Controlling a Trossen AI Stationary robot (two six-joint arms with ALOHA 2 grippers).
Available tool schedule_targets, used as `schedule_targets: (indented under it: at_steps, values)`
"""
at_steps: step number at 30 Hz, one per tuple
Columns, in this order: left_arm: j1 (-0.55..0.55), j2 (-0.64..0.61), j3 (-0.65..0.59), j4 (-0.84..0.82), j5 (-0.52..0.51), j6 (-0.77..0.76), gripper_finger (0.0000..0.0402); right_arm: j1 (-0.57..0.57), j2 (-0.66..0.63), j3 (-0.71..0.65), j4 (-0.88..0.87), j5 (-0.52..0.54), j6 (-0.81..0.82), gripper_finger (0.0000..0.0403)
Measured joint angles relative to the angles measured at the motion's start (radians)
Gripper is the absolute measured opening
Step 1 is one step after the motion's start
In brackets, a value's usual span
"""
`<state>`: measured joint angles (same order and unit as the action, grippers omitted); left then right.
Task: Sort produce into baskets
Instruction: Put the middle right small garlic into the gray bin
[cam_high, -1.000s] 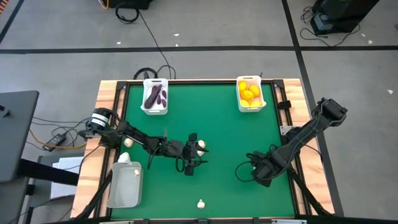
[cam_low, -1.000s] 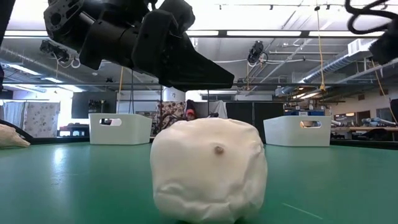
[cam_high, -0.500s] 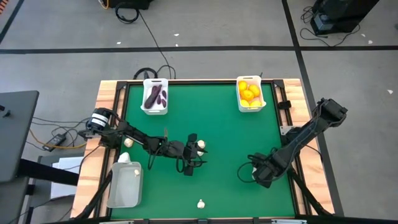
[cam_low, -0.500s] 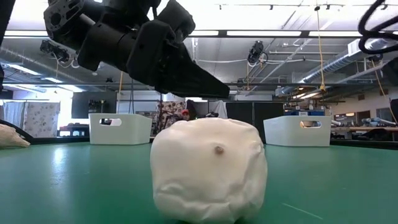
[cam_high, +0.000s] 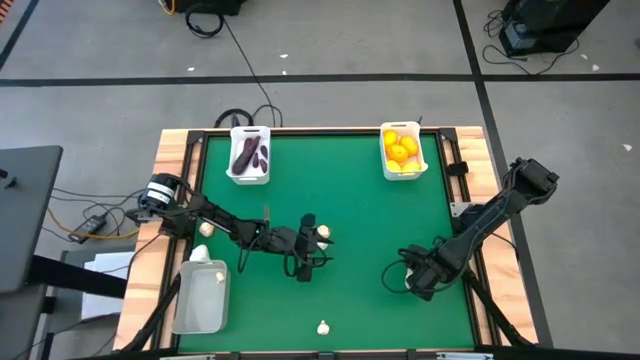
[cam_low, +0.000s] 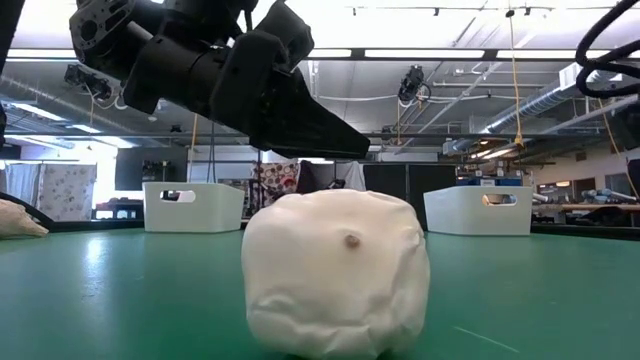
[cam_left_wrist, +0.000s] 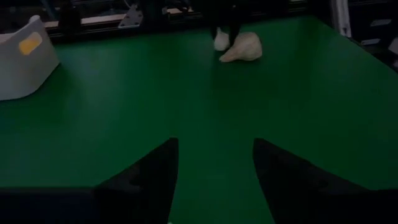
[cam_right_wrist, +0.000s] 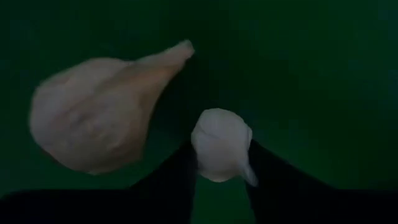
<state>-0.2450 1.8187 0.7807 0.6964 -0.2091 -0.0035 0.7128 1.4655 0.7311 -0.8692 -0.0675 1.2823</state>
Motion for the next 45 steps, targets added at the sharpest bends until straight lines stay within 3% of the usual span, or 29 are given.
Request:
schedule_targets:
  at_steps: [5,13,17,23,27,33,45]
  values:
    - [0.000,0.000,0.000,0.010,-0.003,0.003,0.0214,0.000,0.000,0.041,-0.013,0.085,-0.027,0.0093]
    - [0.003,0.000,0.000,0.089,-0.005,0.140,0.0214,-0.047,-0.001,0.143,0.026,0.544,-0.110,0.0103]
    - [0.003,0.000,0.000,0.157,-0.005,0.237,0.0214,-0.093,0.000,0.149,0.236,0.645,-0.260,0.0102]
    - [0.001,0.000,0.000,0.202,0.041,0.337,0.0214,-0.169,0.001,0.149,0.611,0.655,-0.524,0.0108]
    - [-0.020,0.000,0.000,0.205,0.047,0.463,0.0214,-0.215,0.001,0.150,0.766,0.645,-0.612,0.0108]
    - [-0.058,0.000,0.000,0.304,-0.017,0.680,0.0214,-0.280,0.001,0.150,0.797,0.549,-0.612,0.0109]
    - [-0.058,-0.002,0.001,0.352,-0.053,0.788,0.0227,-0.332,0.003,0.149,0.909,0.432,-0.674,0.0110]
